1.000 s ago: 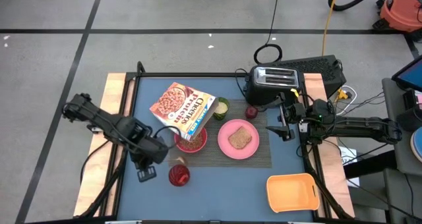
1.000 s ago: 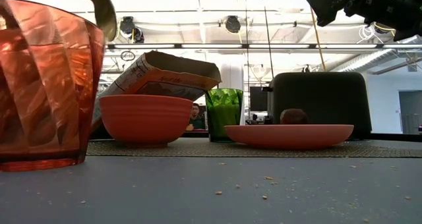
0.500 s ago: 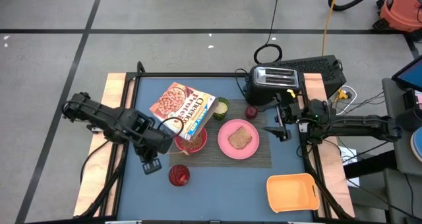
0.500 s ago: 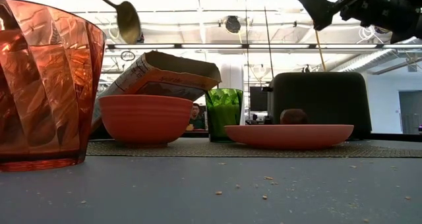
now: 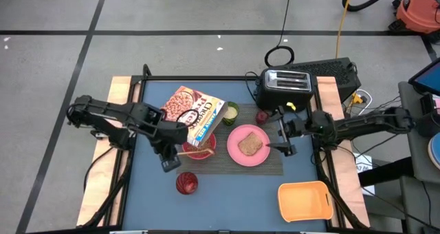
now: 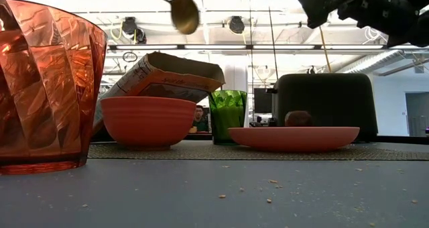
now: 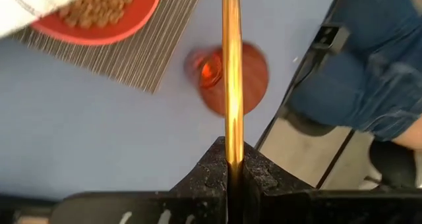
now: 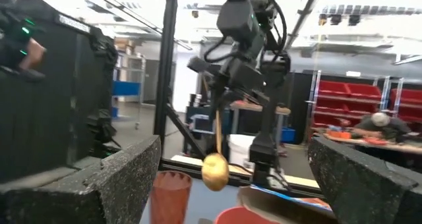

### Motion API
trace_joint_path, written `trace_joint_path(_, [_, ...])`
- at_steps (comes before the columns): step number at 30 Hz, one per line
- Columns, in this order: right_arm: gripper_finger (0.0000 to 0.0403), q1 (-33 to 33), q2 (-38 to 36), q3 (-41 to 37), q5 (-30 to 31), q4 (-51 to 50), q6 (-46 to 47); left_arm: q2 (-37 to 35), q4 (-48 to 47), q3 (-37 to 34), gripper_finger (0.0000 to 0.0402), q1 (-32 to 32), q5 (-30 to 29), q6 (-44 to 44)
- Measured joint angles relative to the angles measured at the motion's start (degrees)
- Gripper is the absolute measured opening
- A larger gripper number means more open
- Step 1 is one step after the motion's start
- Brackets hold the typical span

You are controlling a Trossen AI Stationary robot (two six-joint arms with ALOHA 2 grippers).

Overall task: Arrange a breakfast setting
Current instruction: Put the spoon on the left side of the placemat

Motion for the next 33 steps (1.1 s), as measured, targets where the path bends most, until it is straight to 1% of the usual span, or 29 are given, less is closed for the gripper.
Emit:
trace_joint_path(4, [0.0370,2.87,4.28,0.00,4.27,3.20,-4.94,0.00,3.78,0.00,0.0007,1.80,0.13,-0.02])
trace_joint_path(8, [0.0370,5.36,7.93,0.00,6.12,5.29,-9.30,0.02,7.93,0.00,0.0007,3.32,0.13,0.66])
trace_joint_path(13, [0.0370,8.24,11.84,0.00,10.22,8.65,-12.55,0.02,12.91,0.00,0.0007,5.00,0.15,1.10])
trace_joint_path(16, [0.0370,9.30,13.56,0.00,14.95,10.93,-13.09,0.02,16.27,0.00,0.0007,5.72,0.11,1.56])
trace_joint_path(18, [0.0370,9.40,14.49,0.00,18.60,12.48,-11.64,0.02,18.76,0.00,0.0007,6.14,0.11,2.62])
trace_joint_path(20, [0.0370,9.34,15.27,0.00,20.64,13.35,-9.70,0.02,21.33,0.00,0.0007,6.46,0.08,3.72])
trace_joint_path(26, [0.0370,9.34,17.07,0.98,20.68,14.14,-8.63,0.02,29.39,-0.01,0.0007,7.13,0.04,7.71])
trace_joint_path(33, [0.0370,9.32,21.87,10.00,20.53,14.08,-11.16,0.02,36.86,-0.02,0.0007,7.41,-0.50,12.99])
